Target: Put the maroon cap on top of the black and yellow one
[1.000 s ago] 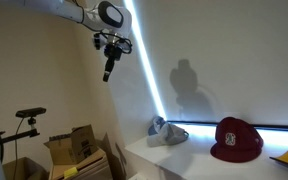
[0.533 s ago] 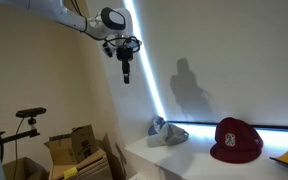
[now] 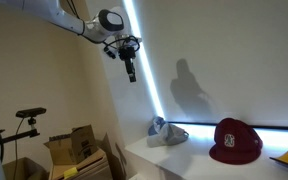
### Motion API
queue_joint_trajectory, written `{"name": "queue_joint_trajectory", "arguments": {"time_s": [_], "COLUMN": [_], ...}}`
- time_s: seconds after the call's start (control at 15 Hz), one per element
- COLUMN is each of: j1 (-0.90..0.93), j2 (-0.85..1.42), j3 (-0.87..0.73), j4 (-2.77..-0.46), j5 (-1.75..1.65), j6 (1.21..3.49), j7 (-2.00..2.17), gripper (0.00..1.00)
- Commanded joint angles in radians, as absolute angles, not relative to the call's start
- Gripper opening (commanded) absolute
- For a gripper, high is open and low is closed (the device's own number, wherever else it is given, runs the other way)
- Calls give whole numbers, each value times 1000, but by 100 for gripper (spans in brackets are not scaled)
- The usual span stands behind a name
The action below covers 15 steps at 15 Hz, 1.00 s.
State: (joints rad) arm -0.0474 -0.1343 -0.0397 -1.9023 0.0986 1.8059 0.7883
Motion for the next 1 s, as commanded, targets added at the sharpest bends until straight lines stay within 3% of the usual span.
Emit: {"name": "queue_joint_trajectory", "arguments": {"time_s": [0.0, 0.6, 0.73, 0.93], "j1": [-55, -150, -153, -146], "j2": [-135, 174, 225, 229], "j3": [-33, -178, -222, -239], "j4": [-1901, -1993, -1947, -1974], "j5": [100, -131, -117, -114], "j6": [1803, 2489, 2375, 2424], "j7": [786, 1112, 1162, 1132], "gripper": [100, 100, 100, 100]}}
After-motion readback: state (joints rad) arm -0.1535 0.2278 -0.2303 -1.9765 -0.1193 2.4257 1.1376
